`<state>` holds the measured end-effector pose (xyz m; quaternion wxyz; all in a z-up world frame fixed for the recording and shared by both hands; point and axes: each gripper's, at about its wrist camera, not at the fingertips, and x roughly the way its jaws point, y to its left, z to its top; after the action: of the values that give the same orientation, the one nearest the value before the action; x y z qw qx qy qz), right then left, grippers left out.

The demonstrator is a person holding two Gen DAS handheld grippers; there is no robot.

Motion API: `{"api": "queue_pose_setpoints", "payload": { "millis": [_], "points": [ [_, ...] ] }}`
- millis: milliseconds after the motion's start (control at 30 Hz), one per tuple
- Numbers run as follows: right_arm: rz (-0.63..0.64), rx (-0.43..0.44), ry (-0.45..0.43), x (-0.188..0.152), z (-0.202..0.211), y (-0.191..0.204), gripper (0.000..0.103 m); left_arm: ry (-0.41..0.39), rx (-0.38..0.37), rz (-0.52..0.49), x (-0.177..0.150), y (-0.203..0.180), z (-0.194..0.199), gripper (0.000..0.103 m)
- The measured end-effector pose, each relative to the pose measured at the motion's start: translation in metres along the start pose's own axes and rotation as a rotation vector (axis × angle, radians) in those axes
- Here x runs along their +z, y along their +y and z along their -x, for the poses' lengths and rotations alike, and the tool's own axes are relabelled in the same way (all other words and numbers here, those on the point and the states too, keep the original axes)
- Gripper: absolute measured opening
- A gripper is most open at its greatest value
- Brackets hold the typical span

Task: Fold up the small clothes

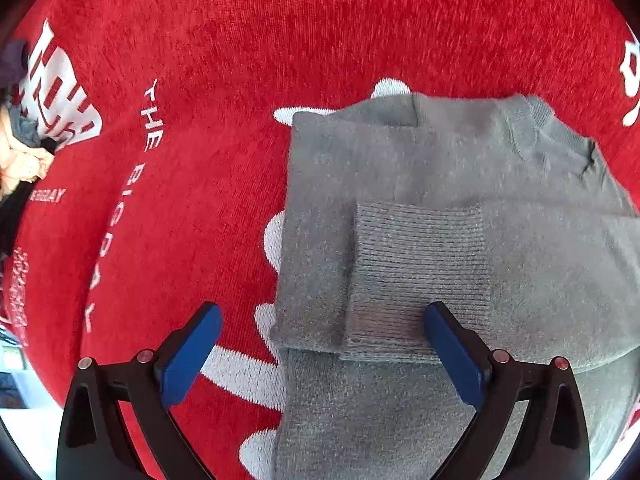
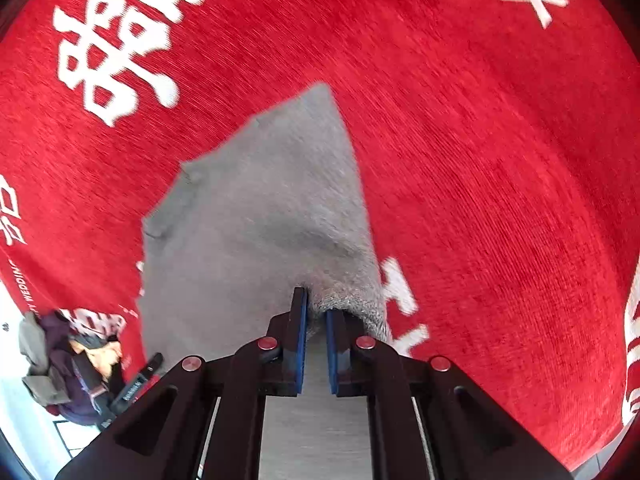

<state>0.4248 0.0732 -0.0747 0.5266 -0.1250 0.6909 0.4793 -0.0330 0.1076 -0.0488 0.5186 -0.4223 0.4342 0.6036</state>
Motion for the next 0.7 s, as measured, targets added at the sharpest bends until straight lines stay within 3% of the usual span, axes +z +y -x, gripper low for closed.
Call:
{"api": "queue_pose_setpoints", "payload": {
  "millis": [67, 133, 233, 333, 433, 567, 700],
  "points": [
    [-0.029, 0.030, 0.014, -0.002, -0.002, -0.006, 0.007, 0.018, -0.001, 0.005, 0.001, 0.002, 0.001, 0.102],
    [-0.034, 0.036, 0.027, -0.003, 0.002, -0.007, 0.013, 0.020, 0.012, -0.007, 0.001, 0.001, 0.006, 0.102],
    [0.038, -0.016, 0.050, -0.008, 0.009, 0.001, 0.021, 0.024, 0.011, -0.030, -0.004, -0.002, 0.013, 0.102],
    [0.108, -0.057, 0.062, -0.015, 0.019, 0.009, 0.038, 0.040, 0.008, -0.049, -0.010, -0.004, 0.021, 0.102],
    [0.182, -0.091, -0.003, -0.015, 0.036, 0.022, 0.041, 0.027, -0.008, -0.046, -0.012, -0.002, 0.031, 0.102],
    [0.199, -0.079, -0.046, 0.012, 0.037, 0.023, 0.055, 0.009, -0.046, 0.009, 0.008, 0.006, 0.030, 0.102],
    [0.114, -0.044, -0.014, 0.053, 0.007, 0.002, 0.056, 0.028, -0.065, 0.036, 0.028, 0.006, 0.011, 0.102]
  ]
}}
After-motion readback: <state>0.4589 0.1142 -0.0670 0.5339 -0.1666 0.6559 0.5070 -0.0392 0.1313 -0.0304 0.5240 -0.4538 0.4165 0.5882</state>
